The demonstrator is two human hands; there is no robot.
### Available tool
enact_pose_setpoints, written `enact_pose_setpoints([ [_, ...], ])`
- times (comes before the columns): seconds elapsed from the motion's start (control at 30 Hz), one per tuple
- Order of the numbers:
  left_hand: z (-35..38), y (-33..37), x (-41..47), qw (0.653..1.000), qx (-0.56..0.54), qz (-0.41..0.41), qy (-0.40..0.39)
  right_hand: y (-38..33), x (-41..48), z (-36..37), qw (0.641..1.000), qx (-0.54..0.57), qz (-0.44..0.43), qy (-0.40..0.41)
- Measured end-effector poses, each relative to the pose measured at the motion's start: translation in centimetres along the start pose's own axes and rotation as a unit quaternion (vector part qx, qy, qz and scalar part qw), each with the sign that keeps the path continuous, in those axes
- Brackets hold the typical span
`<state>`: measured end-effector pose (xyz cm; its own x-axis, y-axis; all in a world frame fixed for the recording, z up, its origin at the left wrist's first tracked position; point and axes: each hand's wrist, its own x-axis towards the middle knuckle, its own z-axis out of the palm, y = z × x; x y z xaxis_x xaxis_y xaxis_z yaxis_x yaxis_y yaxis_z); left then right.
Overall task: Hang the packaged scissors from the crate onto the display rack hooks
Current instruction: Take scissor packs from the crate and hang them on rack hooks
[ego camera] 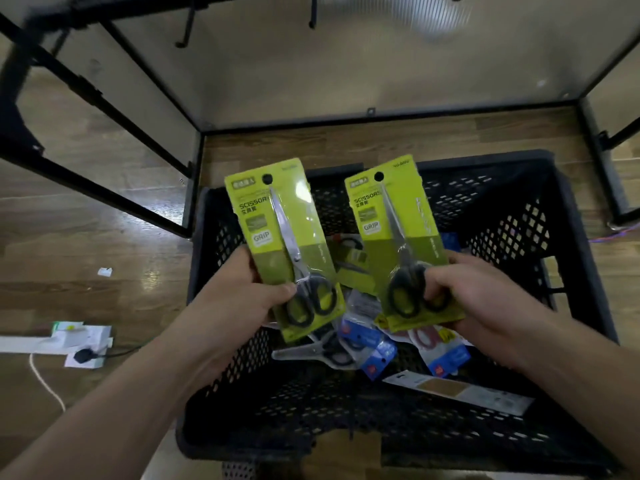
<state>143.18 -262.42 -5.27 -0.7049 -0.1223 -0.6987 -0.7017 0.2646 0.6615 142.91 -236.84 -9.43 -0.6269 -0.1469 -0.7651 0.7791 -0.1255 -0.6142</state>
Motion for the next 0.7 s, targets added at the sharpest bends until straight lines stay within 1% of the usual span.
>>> enact_pose_setpoints([
  [0.07,-0.2,0.2,-0.2,1.0,-0.02,0.017,0.011,0.4,0.1,0.5,1.0,-0.01,0.004,-0.015],
  [0.13,-0.2,0.3,-0.5,0.999,-0.031,0.021,0.014,0.6,-0.1,0.9,1.0,0.004,0.002,-0.025],
  [0.27,-0.2,0.5,-0.9,0.999,-0.034,0.017,0.011,0.6,-0.6,1.3,0.999,0.017,-0.029,-0.038],
  [0.37,-0.3,0.8,-1.3,0.999,-0.024,0.023,0.008,0.6,-0.5,1.5,0.999,0.014,-0.039,-0.035],
  [0.57,-0.7,1.1,-1.7,0.999,-0.013,0.034,0.016,0.2,-0.4,2.0,0.999,0.033,-0.021,-0.037],
  [0.7,-0.9,0.7,-1.6,0.997,-0.038,0.055,0.034,0.3,-0.7,2.2,0.998,0.042,-0.04,-0.032],
])
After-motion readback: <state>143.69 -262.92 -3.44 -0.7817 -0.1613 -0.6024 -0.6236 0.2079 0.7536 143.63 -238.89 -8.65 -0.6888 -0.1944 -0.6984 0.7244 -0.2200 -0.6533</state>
